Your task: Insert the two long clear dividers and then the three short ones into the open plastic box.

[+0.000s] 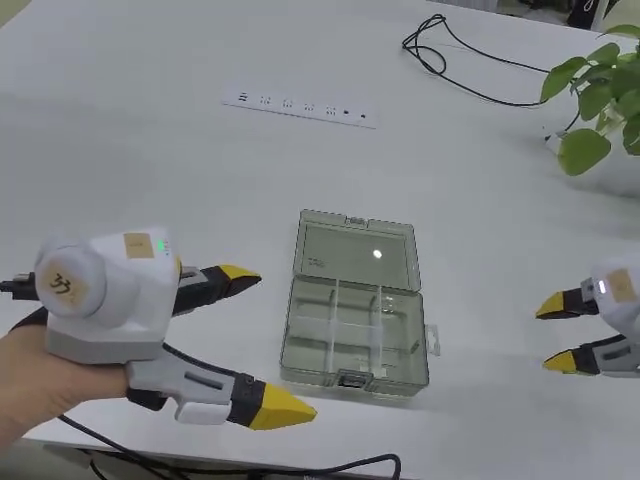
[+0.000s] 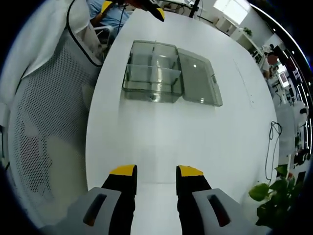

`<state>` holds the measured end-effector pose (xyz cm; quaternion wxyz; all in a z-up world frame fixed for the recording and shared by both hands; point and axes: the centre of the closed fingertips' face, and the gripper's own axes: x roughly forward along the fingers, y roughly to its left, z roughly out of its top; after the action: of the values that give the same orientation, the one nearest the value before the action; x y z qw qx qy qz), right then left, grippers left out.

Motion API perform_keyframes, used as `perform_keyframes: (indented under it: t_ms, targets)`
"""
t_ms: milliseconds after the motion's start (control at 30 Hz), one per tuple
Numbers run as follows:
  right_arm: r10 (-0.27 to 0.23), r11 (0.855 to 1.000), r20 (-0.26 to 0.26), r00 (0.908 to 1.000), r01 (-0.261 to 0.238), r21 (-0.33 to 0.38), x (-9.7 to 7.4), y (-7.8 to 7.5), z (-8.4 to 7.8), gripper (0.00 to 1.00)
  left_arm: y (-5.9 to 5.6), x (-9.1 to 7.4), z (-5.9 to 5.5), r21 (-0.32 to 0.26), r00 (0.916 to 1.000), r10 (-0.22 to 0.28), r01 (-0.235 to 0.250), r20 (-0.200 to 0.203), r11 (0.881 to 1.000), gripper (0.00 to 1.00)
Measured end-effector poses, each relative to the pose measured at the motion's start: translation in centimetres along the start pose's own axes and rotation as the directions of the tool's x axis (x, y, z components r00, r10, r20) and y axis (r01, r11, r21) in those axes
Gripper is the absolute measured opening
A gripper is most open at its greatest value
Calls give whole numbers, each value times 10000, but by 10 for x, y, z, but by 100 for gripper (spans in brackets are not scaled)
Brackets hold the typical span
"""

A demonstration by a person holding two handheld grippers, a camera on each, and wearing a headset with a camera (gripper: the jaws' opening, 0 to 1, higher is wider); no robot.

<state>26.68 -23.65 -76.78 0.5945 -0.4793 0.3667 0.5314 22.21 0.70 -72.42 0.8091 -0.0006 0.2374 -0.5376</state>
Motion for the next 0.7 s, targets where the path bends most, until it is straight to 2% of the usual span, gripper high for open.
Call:
perform_keyframes:
  t_ms: [200,267,433,600,700]
  targets:
    - [-294,9992,393,9988,304,-246,-14,-1,32,32,1,2,10,-140,9998,66,-63,191,9999,97]
    - [-401,9986,497,9980,417,-313,-16,-4,38,32,0,5,15,-268,9995,109,-101,298,9996,97]
    - [-644,9964,832,9945,686,-496,-25,-1,65,32,-3,12,21,-386,9993,69,-55,362,9992,95]
    - [-904,9927,1131,9895,986,-696,-32,3,93,32,-8,22,31,-1106,9983,18,48,590,9939,89]
    - [-1024,9898,1235,9870,1135,-866,-35,4,103,32,-12,27,38,-1496,9964,-36,163,851,9886,86]
